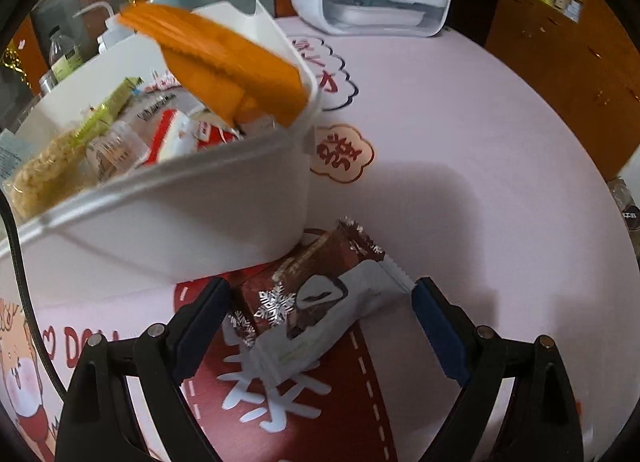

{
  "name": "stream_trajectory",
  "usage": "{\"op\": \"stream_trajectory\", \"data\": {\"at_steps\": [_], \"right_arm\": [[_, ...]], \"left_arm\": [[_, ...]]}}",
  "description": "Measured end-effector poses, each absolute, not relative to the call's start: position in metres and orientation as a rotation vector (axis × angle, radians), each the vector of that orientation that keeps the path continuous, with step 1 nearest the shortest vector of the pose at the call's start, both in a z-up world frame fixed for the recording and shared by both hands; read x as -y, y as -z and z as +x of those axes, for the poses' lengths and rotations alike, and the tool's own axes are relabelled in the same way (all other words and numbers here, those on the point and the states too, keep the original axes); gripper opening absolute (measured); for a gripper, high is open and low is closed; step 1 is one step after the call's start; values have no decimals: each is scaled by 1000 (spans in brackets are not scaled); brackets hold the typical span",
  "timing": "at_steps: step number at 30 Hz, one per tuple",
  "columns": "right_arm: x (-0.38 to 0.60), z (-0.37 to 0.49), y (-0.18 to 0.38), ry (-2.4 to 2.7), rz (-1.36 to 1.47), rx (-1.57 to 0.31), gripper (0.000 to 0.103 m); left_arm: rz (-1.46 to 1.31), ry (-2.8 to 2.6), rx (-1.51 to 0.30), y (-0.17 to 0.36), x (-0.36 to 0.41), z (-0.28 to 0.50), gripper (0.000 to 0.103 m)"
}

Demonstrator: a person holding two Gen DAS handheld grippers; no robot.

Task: Organize snacks
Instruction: 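Grasp the brown-wrapped snack with the left tool while the right holds the nut bag, then lift both snacks and carry them over the white tray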

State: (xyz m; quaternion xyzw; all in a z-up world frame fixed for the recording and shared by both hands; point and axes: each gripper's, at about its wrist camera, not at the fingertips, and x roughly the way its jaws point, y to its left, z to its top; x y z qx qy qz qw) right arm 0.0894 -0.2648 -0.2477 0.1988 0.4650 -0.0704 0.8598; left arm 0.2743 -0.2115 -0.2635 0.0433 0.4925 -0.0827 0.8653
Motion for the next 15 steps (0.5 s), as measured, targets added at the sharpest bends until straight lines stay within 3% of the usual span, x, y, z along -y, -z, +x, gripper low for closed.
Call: {"op": "stream_trajectory", "data": {"at_steps": [4, 6, 8, 12, 14, 15], "right_arm": [[264, 81, 252, 143, 448, -965, 37], [265, 79, 252, 143, 458, -962, 37], [266, 79, 252, 143, 470, -959, 37], [267, 77, 251, 144, 469, -957, 37], [267, 78, 251, 145, 466, -958, 37], [267, 79, 251, 146, 464, -959, 37]], "left_arm": [[89, 162, -1020, 263, 211, 278, 89], [86, 161, -1008, 263, 209, 274, 80], [103, 197, -986, 260, 211, 269, 57], [149, 213, -962, 257, 216, 261, 49], [150, 208, -958, 256, 213, 261, 35], [139, 222, -963, 255, 211, 261, 35]]}}
